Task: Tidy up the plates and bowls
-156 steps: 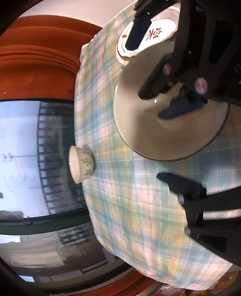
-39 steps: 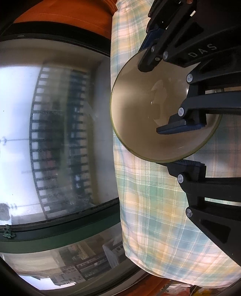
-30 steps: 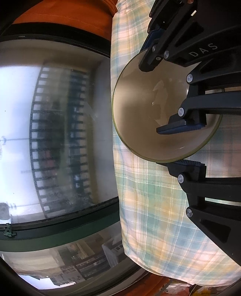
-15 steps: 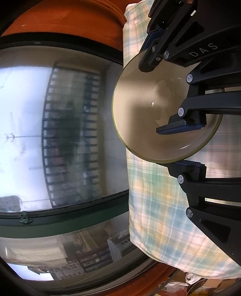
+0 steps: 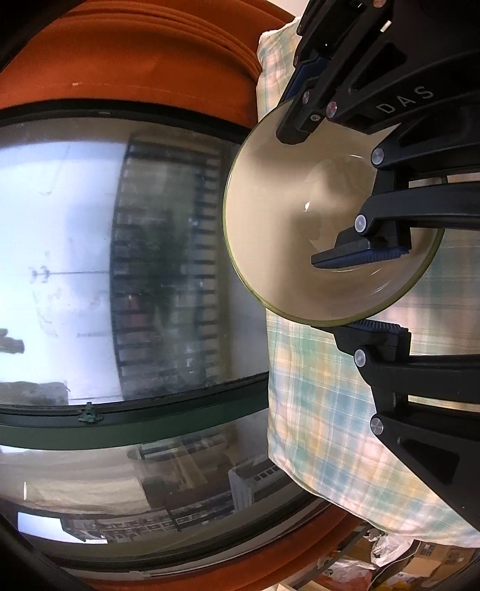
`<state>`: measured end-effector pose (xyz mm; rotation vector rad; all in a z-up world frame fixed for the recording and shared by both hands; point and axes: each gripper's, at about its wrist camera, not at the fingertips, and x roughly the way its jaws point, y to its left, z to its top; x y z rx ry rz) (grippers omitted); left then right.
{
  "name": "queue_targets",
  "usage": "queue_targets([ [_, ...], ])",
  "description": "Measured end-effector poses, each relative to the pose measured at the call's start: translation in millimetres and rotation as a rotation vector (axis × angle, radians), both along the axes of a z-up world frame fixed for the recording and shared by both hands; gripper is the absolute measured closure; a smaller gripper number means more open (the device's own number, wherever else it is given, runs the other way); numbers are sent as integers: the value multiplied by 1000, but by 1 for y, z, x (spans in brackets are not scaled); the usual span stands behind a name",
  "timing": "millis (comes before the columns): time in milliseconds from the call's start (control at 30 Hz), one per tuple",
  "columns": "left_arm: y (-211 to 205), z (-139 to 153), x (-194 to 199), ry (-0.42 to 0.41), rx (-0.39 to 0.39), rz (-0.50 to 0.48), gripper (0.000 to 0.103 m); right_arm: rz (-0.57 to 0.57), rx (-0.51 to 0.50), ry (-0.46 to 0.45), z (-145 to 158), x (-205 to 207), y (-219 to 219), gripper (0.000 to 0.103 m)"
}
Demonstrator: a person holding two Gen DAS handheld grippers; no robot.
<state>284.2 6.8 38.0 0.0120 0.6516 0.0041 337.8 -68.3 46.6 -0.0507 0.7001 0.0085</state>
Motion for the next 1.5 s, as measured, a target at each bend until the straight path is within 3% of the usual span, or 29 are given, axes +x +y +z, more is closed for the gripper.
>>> queue_targets([
  [633, -16, 7, -99, -33, 18, -45, 79, -29, 37, -45, 16, -115, -22, 87],
  [1500, -57, -33, -196, -20, 3, -135, 79, -97, 52, -40, -21, -234, -63, 87],
])
